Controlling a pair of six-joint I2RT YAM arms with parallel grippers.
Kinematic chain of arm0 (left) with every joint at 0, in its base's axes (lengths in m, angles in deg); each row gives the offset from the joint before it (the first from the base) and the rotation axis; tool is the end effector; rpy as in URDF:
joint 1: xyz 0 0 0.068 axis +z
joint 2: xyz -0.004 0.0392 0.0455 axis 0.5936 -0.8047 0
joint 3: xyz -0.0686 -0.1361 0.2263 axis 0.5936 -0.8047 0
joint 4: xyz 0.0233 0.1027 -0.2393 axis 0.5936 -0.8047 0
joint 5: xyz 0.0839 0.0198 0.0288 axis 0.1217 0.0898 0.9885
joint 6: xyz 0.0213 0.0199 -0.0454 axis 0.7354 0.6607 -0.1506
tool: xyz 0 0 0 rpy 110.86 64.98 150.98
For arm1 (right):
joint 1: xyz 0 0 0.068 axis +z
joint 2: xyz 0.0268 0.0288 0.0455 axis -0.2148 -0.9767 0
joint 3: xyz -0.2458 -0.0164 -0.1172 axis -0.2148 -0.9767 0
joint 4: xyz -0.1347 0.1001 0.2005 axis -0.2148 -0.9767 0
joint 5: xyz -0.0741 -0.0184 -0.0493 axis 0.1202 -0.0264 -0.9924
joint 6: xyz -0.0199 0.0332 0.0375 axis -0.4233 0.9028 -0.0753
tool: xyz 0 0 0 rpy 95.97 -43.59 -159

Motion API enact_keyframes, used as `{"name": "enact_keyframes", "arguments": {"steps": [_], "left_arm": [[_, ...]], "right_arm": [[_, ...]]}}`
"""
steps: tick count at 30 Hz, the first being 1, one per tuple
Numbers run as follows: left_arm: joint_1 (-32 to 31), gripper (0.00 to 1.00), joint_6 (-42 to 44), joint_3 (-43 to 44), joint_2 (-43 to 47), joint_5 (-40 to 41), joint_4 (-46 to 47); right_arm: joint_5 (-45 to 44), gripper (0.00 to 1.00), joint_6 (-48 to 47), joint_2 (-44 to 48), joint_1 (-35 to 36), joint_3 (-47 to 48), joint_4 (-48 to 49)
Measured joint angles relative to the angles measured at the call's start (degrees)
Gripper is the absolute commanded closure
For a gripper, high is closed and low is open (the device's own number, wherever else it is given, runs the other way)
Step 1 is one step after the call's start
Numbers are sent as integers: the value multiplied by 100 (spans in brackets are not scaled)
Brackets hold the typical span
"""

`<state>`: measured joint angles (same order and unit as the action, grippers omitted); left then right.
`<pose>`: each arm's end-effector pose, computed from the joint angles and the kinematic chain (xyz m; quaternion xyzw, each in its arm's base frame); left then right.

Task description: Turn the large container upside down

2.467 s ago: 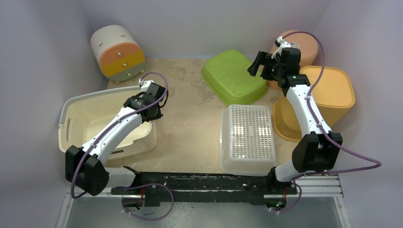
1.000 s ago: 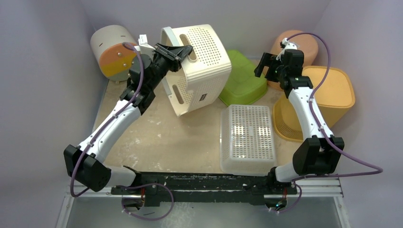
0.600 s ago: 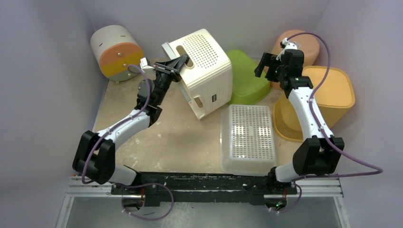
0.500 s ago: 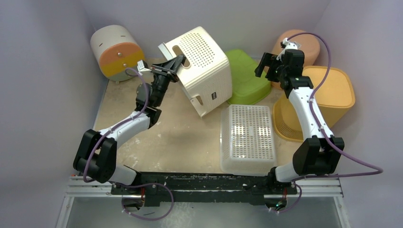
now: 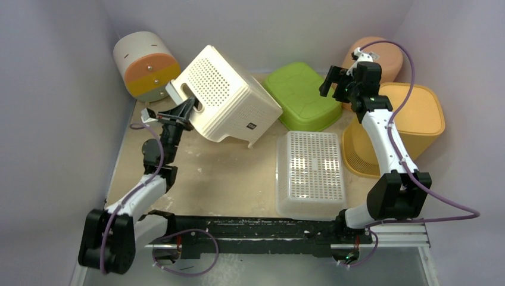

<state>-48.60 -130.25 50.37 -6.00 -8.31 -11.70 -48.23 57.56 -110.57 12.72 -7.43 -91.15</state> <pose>0.2273 -0.0509 0.2820 -0.3886 0.3822 -0.7317 0.4093 0.3437 0.0044 0.3760 0.1001 0.8231 0.1124 0.5476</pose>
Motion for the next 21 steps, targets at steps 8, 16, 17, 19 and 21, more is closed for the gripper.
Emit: {"name": "enact_keyframes", "arguments": {"steps": [8,16,17,19,21], "left_arm": [[723,67,994,-109,1676,-592,-2594],[1056,63,1781,-160,1318,-527,-4846],[1056,63,1867,-164,1281,-505,-5040],[1069,63,2024,-164,1228,-439,-5333],[1082,63,2186,-144,1165,-380,-5657]], "right_arm": [[50,0,2,0,0,0,2],[164,0,4,-2,0,-9,24],[166,0,4,-2,0,-11,37],[168,0,4,-2,0,-13,44],[168,0,4,-2,0,-13,44]]}}
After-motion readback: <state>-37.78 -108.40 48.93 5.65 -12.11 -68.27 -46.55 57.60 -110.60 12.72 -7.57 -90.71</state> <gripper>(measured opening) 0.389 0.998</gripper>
